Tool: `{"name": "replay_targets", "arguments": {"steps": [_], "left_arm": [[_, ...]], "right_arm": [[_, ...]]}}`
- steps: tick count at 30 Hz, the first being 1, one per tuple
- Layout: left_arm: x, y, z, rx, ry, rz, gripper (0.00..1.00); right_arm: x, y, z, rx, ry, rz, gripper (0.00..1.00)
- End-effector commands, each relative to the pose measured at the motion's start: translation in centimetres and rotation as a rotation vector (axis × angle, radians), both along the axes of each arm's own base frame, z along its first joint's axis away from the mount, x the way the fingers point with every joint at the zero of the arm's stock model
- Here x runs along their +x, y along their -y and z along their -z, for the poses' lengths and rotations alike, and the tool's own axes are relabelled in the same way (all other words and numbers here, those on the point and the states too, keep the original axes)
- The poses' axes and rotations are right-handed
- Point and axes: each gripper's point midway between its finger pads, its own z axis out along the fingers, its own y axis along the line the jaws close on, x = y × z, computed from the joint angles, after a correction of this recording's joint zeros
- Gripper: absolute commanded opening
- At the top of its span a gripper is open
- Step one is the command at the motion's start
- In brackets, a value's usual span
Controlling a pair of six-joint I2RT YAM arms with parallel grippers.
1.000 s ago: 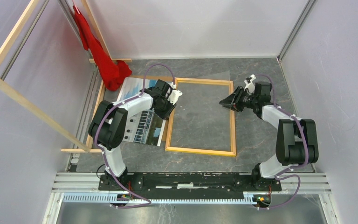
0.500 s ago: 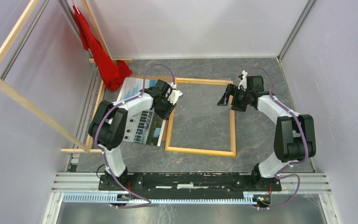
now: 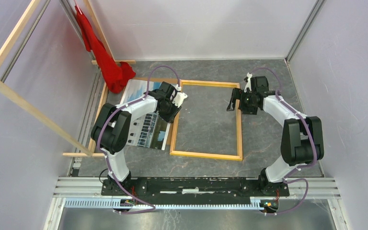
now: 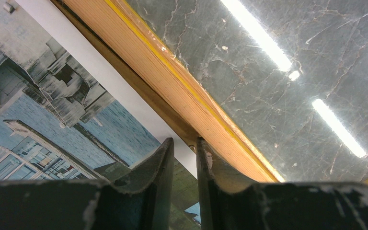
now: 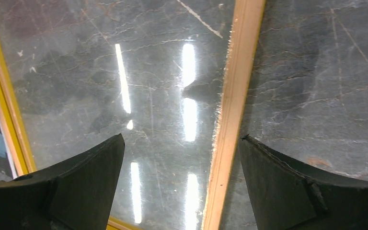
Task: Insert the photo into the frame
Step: Place the photo frame item in the photo frame, then move the photo frame to the center of the board.
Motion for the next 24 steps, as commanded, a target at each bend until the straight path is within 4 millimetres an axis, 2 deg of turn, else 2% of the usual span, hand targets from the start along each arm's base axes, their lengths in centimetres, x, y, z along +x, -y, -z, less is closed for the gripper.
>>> {"name": "replay_targets", "arguments": {"steps": [1, 6, 10, 13, 21, 22, 24], "left_arm": [[0.7, 0.8, -1.0, -0.028, 0.031, -0.005, 0.31], [0.7, 1.1, -1.4, -0.044, 0.031, -0.008, 0.30], [1.0, 1.8, -2.0, -0.067, 0.037, -0.005, 0.31], [1.1, 2.2, -1.8, -0.064, 0.034, 0.003, 0.30], [1.9, 3.0, -1.2, -0.060, 0.037, 0.006, 0.30], [2.0, 3.2, -1.4, -0.063, 0.041, 0.008, 0.30], [2.3, 3.9, -1.7, -0.073, 0.056, 0.013, 0.29]], "right_arm": [[1.2, 1.4, -1.8, -0.072, 0.061, 0.031, 0.97], [1.2, 2.9, -1.7, -0.037, 0.081, 0.095, 0.98], [0.9, 2.6, -0.9, 0.041, 0.061, 0.090, 0.98], [0.9, 2.5, -0.7, 0.070, 0.067, 0.094, 0.98], [1.1, 2.0, -2.0, 0.100, 0.114, 0.087, 0.98], [1.3, 3.0, -2.3, 0.099, 0.124, 0.114, 0.98], [1.5, 3.4, -2.8, 0.103, 0.143, 0.127, 0.98]]}}
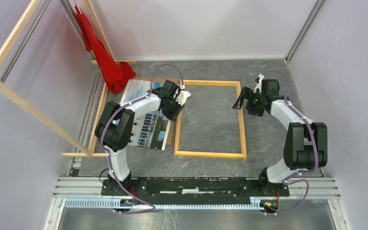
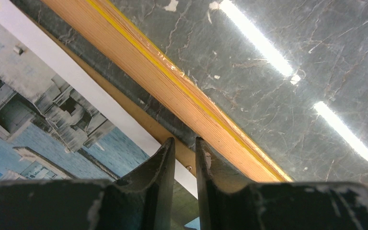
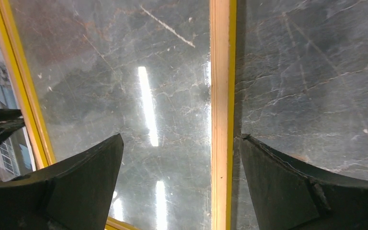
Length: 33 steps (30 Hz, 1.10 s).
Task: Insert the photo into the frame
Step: Move the photo frame to the center of the board.
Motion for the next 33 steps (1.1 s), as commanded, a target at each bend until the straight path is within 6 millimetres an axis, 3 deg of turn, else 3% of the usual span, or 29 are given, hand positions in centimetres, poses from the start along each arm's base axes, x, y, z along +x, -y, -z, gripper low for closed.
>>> {"name": "replay_targets", "arguments": {"steps": [1, 6, 13, 18, 20, 22, 25, 26, 29, 33], "left_arm": [[1.5, 2.8, -1.5, -0.067, 0.051, 0.001, 0.29], [2.2, 4.3, -1.6, -0.043, 0.087, 0.025, 0.29], [2.0, 7.3, -1.4, -0.041, 0.093, 0.068, 0.29], [2.4, 6.6, -2.8, -0.020, 0.104, 0.054, 0.29], [2.6, 5.8, -4.1, -0.026, 0.112, 0.038, 0.35], [3.0, 4.7, -5.9, -0.032, 0.116, 0.014, 0.49], [3.8, 1.9, -9.1, -0.048, 0.130, -0.043, 0.67], [4.1, 0.6, -10.2, -0.046, 0.141, -0.066, 0.69], [4.7, -4.8, -12.7, -0.019, 0.173, -0.157, 0.79], [4.9, -12.4, -13.4, 0.066, 0.208, -0.291, 0.82]], "right_arm": [[1.4, 0.8, -2.9, 0.021, 0.118, 0.033, 0.98], [1.7, 1.4, -4.6, 0.010, 0.179, 0.051, 0.98], [1.7, 1.8, -5.5, -0.005, 0.215, 0.067, 0.98], [2.0, 1.8, -7.0, 0.003, 0.263, 0.080, 0.98], [2.1, 1.4, -7.8, 0.016, 0.296, 0.084, 0.98], [2.3, 0.6, -8.6, 0.021, 0.326, 0.082, 0.98], [2.7, -3.0, -9.8, 0.014, 0.344, 0.019, 0.98], [2.7, -4.1, -10.0, 0.010, 0.347, 0.000, 0.98], [2.7, -8.4, -10.5, 0.041, 0.366, -0.063, 0.98], [2.4, -14.7, -10.5, 0.072, 0.364, -0.166, 0.98]]}}
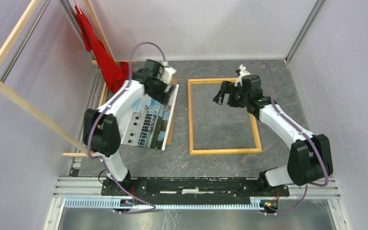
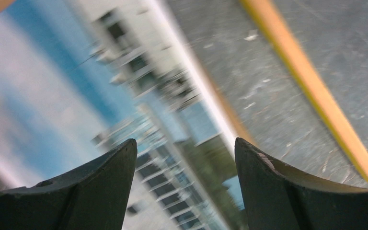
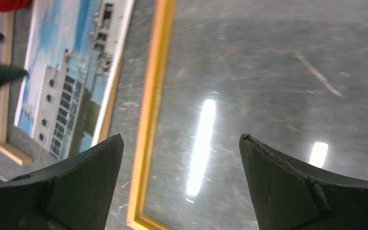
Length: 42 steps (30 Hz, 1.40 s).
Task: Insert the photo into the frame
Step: Move the photo frame to the center of the board, then pick up the photo at the center of the board.
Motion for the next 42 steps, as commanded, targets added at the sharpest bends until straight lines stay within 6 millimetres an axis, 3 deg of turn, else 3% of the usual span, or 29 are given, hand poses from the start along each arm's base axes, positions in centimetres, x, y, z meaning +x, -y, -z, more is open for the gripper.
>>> {"name": "replay_targets", "arguments": {"steps": [1, 6, 9, 11, 14, 19, 24, 30, 37, 42], "left_arm": [[-0.6, -8.3, -2.6, 0.102, 0.050, -0.139, 0.82], [-0.9, -16.3, -1.4, 0.227, 0.056, -0.304, 0.82], [-0.4, -19.6, -0.8, 0.306, 0.076, -0.371, 0.81], [-0.1, -22.5, -0.1, 0.360, 0.072, -0.440, 0.80], [0.6, -24.9, 0.4, 0.430, 0.097, -0.500, 0.79], [2.3, -28.0, 0.6, 0.538, 0.170, -0.594, 0.77], [3.7, -29.8, 2.1, 0.625, 0.219, -0.650, 0.76], [4.8, -29.9, 5.0, 0.611, 0.207, -0.670, 0.76], [4.9, -29.3, 7.6, 0.580, 0.167, -0.657, 0.76], [4.0, -27.5, 9.9, 0.493, 0.091, -0.595, 0.76]], "right_arm": [[1.6, -6.5, -2.1, 0.037, 0.069, -0.064, 0.98], [1.9, -14.8, -0.8, 0.043, 0.046, -0.172, 0.97], [2.3, -18.4, 1.2, 0.039, 0.022, -0.192, 0.96], [3.0, -19.9, 2.9, 0.043, 0.006, -0.191, 0.95], [4.5, -21.3, 5.3, 0.019, -0.008, -0.182, 0.93], [5.8, -21.8, 8.1, -0.010, -0.017, -0.162, 0.92], [6.7, -22.5, 10.0, -0.006, -0.032, -0.154, 0.91], [8.6, -22.8, 11.4, -0.039, -0.023, -0.105, 0.91], [10.0, -22.9, 12.9, -0.037, -0.019, -0.068, 0.91], [10.2, -23.9, 13.3, 0.020, -0.022, -0.086, 0.91]]}}
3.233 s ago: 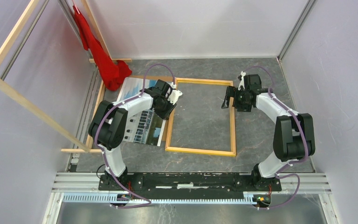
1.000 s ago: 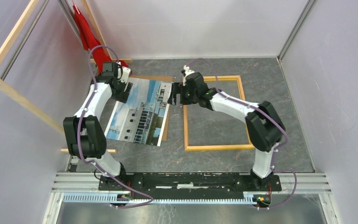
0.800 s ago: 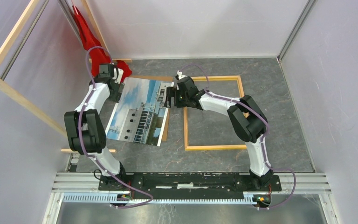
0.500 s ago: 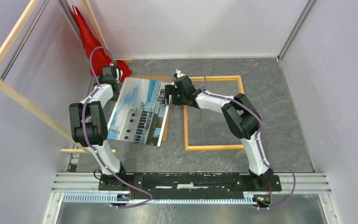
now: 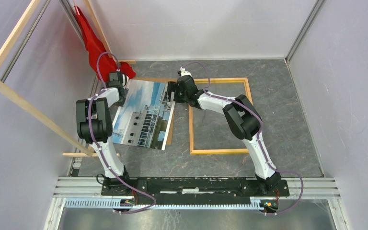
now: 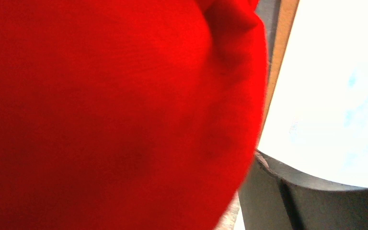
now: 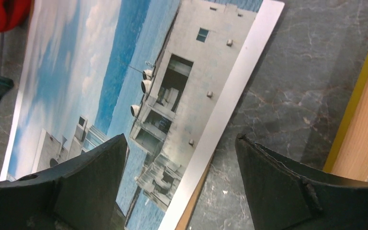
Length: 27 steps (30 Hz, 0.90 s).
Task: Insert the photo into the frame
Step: Pick up the photo at the center of the board.
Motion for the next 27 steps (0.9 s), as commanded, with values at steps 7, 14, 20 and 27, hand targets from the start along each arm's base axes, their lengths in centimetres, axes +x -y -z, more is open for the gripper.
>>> {"name": "replay_targets", "arguments": {"steps": [7, 14, 20, 27], "left_arm": [[-2.1, 3.5, 4.3, -0.213, -0.110, 0.071, 0.75], [-2.8, 4.7, 5.0, -0.269, -0.154, 0.097, 0.74], [-3.2, 4.9, 5.4, -0.262, -0.173, 0.106, 0.73], [-3.2, 4.7, 5.0, -0.251, -0.169, 0.107, 0.73]], "right_arm": [[0.5, -1.2, 0.8, 0.126, -0.028, -0.016, 0.89], [0.6, -2.0, -2.0, 0.187, 0.021, -0.046, 0.87], [0.3, -2.0, -4.8, 0.180, 0.098, -0.058, 0.86], [-0.2, -2.4, -7.1, 0.118, 0.179, -0.082, 0.86]]}}
